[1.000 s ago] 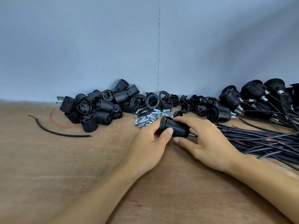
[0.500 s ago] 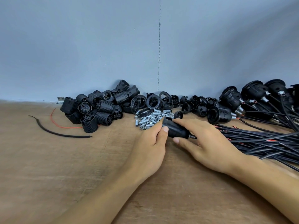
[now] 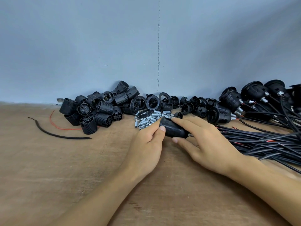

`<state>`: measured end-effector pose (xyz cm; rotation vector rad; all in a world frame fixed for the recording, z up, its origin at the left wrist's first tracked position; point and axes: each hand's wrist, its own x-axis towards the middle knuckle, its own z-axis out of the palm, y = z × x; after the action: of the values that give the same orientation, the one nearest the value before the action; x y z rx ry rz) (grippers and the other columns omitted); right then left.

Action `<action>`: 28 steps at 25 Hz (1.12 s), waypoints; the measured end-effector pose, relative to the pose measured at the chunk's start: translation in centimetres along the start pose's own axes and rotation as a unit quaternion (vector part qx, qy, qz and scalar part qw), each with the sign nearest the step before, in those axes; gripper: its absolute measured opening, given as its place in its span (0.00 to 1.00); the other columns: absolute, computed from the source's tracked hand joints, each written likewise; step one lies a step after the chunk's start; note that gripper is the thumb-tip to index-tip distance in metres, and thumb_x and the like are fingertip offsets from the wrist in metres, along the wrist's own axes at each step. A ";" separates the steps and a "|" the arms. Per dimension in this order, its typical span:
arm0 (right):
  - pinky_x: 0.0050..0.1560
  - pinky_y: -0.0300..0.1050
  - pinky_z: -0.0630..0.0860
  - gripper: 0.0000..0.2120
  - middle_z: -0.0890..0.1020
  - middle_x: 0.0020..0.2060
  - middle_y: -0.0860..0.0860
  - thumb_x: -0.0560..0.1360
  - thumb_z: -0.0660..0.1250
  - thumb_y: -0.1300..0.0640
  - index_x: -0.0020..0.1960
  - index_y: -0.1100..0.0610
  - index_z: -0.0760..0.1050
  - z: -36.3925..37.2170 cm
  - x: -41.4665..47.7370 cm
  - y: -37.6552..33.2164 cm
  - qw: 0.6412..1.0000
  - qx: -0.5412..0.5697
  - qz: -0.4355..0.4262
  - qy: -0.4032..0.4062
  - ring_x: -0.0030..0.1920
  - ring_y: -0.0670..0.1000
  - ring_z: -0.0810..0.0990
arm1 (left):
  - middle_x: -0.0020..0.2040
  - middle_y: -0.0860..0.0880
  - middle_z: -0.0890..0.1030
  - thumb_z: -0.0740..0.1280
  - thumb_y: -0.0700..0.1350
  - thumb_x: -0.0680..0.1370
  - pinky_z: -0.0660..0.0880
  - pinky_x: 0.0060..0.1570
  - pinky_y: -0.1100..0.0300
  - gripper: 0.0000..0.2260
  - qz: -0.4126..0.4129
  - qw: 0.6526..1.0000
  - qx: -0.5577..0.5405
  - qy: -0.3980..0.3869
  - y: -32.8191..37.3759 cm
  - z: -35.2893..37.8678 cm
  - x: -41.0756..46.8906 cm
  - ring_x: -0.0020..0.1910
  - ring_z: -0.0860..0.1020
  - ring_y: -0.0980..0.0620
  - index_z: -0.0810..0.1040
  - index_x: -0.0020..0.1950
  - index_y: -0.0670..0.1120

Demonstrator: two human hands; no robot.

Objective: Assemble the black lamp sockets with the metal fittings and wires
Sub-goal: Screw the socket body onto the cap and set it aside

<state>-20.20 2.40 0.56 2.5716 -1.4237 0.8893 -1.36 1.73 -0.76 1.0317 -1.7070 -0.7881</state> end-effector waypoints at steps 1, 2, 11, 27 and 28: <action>0.59 0.52 0.75 0.24 0.79 0.55 0.51 0.79 0.67 0.48 0.72 0.56 0.72 0.1 0.0 0.1 1.000 0.007 0.002 0.001 0.57 0.53 0.77 | 0.46 0.50 0.85 0.57 0.52 0.81 0.78 0.56 0.44 0.14 -0.007 1.000 -0.006 -0.004 0.0 0.0 0.1 0.50 0.82 0.50 0.82 0.50 0.53; 0.59 0.52 0.75 0.24 0.79 0.55 0.50 0.79 0.67 0.48 0.72 0.55 0.72 0.1 0.0 0.1 1.000 0.015 0.006 0.001 0.57 0.53 0.77 | 0.48 0.52 0.85 0.57 0.53 0.81 0.78 0.58 0.43 0.14 -0.015 1.000 -0.014 -0.006 0.0 0.0 0.1 0.51 0.82 0.51 0.83 0.52 0.55; 0.58 0.49 0.75 0.22 0.80 0.54 0.45 0.77 0.69 0.47 0.69 0.50 0.74 0.4 0.1 -0.6 0.998 0.036 0.041 0.035 0.56 0.48 0.78 | 0.49 0.46 0.85 0.56 0.55 0.81 0.77 0.56 0.40 0.18 -0.039 0.999 -0.013 0.002 -0.4 0.1 0.3 0.50 0.81 0.46 0.82 0.50 0.48; 0.56 0.51 0.75 0.24 0.83 0.54 0.43 0.79 0.56 0.36 0.71 0.44 0.70 0.1 -0.1 -0.2 0.996 0.053 0.068 -0.022 0.55 0.48 0.80 | 0.35 0.46 0.77 0.60 0.46 0.85 0.69 0.37 0.63 0.14 0.003 0.999 0.031 -0.009 -0.3 -0.3 -0.1 0.36 0.73 0.52 0.77 0.42 0.55; 0.55 0.51 0.75 0.25 0.83 0.52 0.44 0.79 0.52 0.35 0.70 0.44 0.69 0.1 -0.1 -0.2 0.996 0.050 0.073 -0.030 0.53 0.49 0.80 | 0.38 0.46 0.79 0.60 0.45 0.85 0.71 0.39 0.63 0.13 0.006 1.000 0.026 -0.010 -0.2 -0.3 -0.1 0.38 0.75 0.51 0.79 0.45 0.55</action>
<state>-20.06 2.56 0.45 2.6123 -1.6439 0.9322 -1.00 1.74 -0.91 1.0512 -1.7571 -0.7509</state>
